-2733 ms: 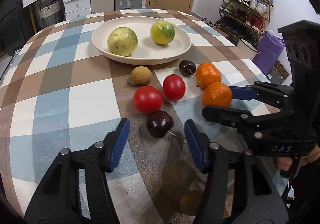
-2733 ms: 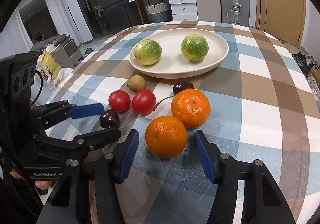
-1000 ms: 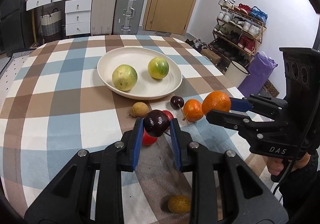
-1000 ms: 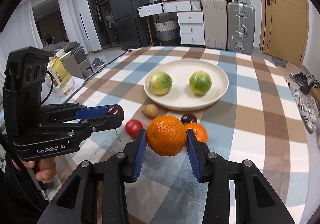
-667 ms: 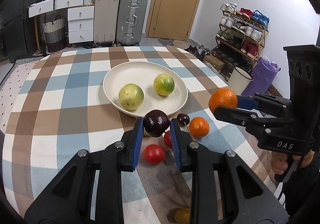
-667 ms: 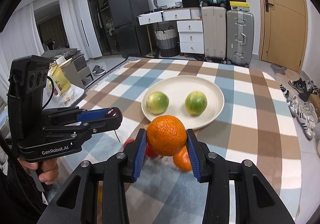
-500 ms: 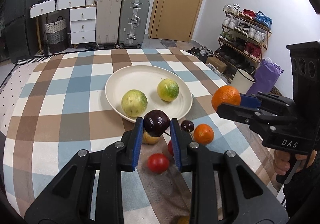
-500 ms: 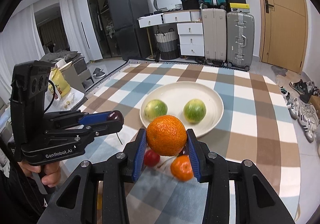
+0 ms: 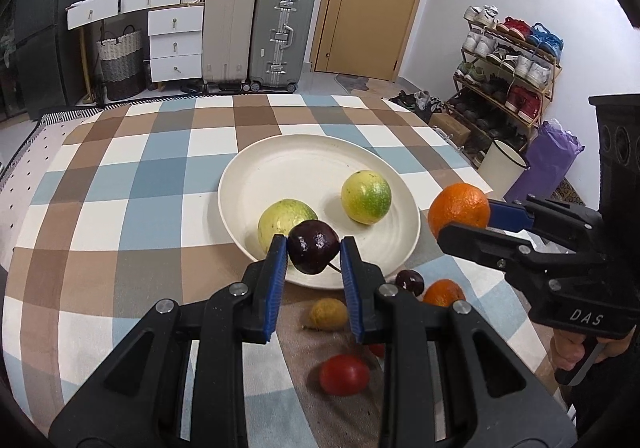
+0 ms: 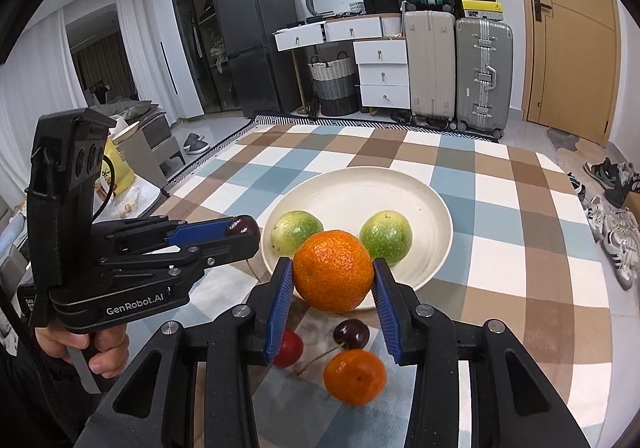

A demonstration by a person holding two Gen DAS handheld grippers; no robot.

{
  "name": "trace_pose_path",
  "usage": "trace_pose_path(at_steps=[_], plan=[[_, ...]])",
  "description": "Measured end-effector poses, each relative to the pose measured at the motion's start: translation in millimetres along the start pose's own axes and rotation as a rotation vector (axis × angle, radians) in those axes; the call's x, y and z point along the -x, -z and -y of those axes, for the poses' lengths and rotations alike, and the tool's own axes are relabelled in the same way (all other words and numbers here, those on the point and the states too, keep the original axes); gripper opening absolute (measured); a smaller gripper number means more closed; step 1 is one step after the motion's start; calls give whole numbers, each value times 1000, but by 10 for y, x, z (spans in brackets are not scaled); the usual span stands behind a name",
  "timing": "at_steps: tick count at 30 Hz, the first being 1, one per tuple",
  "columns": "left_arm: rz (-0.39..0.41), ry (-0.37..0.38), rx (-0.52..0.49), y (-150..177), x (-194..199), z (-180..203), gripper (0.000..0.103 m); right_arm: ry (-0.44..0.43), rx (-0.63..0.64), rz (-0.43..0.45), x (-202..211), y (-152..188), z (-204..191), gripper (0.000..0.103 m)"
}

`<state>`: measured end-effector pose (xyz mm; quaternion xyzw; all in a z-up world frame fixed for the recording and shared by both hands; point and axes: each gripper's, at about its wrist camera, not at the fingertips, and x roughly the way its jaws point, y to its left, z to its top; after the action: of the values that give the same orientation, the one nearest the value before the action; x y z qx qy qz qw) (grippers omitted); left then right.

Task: Organize fruits
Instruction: 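Carry the orange and dark plum onto the white plate and release both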

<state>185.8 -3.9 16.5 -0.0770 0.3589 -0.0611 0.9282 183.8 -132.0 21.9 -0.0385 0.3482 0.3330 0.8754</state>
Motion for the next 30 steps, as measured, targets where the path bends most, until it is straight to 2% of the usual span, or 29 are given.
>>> trace_pose_path(at_steps=[15,27,30], plan=[[-26,-38,-29,-112,-436,-26,24,1,-7,-47,-411,-9,123,40],[-73,-18,-42,-61,-598,-16,24,40,21,-65,-545,7,138,40],[-78,-24,-37,-58,-598,-22,24,49,27,-44,-465,-3,127,46]])
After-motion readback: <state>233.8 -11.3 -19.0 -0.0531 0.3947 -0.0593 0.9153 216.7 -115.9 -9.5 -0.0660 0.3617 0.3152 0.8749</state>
